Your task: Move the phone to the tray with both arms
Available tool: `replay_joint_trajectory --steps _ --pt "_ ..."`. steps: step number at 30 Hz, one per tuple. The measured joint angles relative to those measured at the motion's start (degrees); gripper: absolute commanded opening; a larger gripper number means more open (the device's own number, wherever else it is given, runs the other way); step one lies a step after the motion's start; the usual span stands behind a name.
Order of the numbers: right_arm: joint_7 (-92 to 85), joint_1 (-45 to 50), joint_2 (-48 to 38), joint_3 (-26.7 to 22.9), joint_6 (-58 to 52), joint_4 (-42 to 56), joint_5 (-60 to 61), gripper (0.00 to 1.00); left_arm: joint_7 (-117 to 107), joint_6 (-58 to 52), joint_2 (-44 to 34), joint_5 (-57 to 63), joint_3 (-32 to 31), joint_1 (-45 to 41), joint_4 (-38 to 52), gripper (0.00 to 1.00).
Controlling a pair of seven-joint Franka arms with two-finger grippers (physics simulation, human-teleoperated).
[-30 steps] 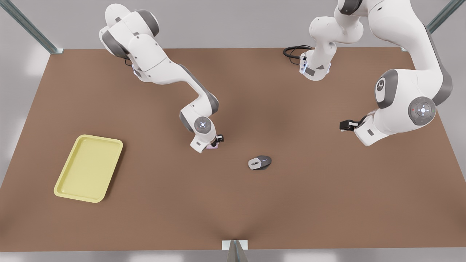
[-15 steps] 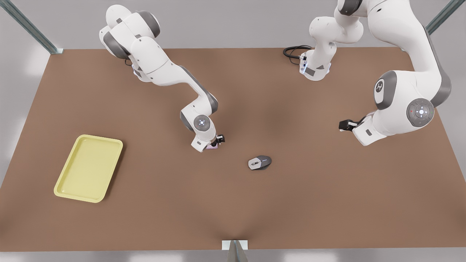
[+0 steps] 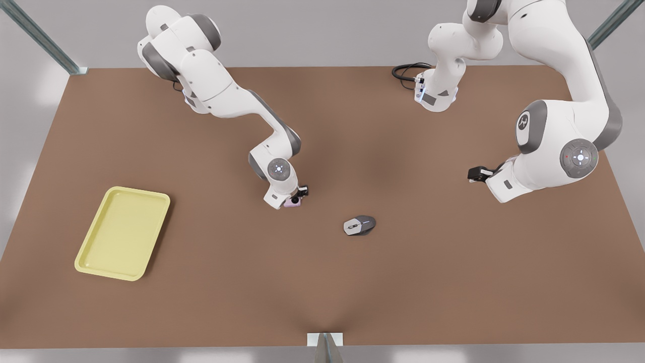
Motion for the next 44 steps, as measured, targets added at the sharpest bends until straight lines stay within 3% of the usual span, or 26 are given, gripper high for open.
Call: replay_joint_trajectory --steps 4,14,18,19,20,24,27,33,36,38,41,44 --pt "-0.4 -4.1 -3.8 -0.4 -2.0 1.1 0.1 0.79 0.2 0.0 -0.3 0.0 -0.3 0.1 0.2 1.00" --pt "-15.1 -39.3 -11.9 -0.7 -9.4 -5.2 -0.1 0.79 0.3 -0.3 -0.6 -0.2 -1.4 0.0 4.7 1.00" --pt "-25.2 -47.8 -10.9 -5.0 -9.8 -4.0 -1.8 0.79 0.2 -0.2 -0.4 0.0 -1.2 0.0 5.0 1.00" --pt "-27.7 -48.4 -9.5 -5.9 -9.7 -2.6 -2.1 0.81 0.2 -0.2 -0.4 0.1 -1.2 0.1 5.1 1.00" --pt "-30.2 -48.9 -8.2 -6.6 -9.6 -1.2 -2.4 1.00 0.2 -0.2 -0.4 0.1 -1.2 0.1 5.1 1.00" --pt "-39.4 -49.4 -6.9 -7.5 -9.5 2.6 -2.9 1.00 0.1 -0.4 -0.8 0.2 -1.2 0.1 5.1 1.00" --pt "-44.3 -46.8 -11.8 -7.2 -11.4 2.8 -2.6 1.00 0.1 -0.5 -0.9 0.3 -1.2 0.1 5.1 1.00" --pt "-42.1 -24.8 -35.2 -6.9 -25.8 3.0 -2.3 1.00 0.1 -0.7 -0.9 0.4 -1.1 0.1 5.1 1.00" --pt "-39.9 -16.7 -31.8 -6.1 -32.6 12.5 -1.6 1.00 0.1 -0.7 -1.0 0.4 -1.1 0.1 5.1 1.00" --pt "-38.8 -26.5 -28.8 0.9 -36.7 16.2 -1.3 1.00 0.1 -0.7 -1.0 0.4 -1.1 0.1 5.1 1.00" --pt "-37.3 -36.7 -23.5 1.8 -41.8 21.6 -1.2 1.00 0.0 -0.8 -1.0 0.4 -1.1 0.1 5.3 1.00" --pt "-36.0 -36.7 -22.5 2.2 -45.0 23.7 -1.1 1.00 0.0 -0.8 -0.9 0.4 -1.1 0.1 5.3 1.00"
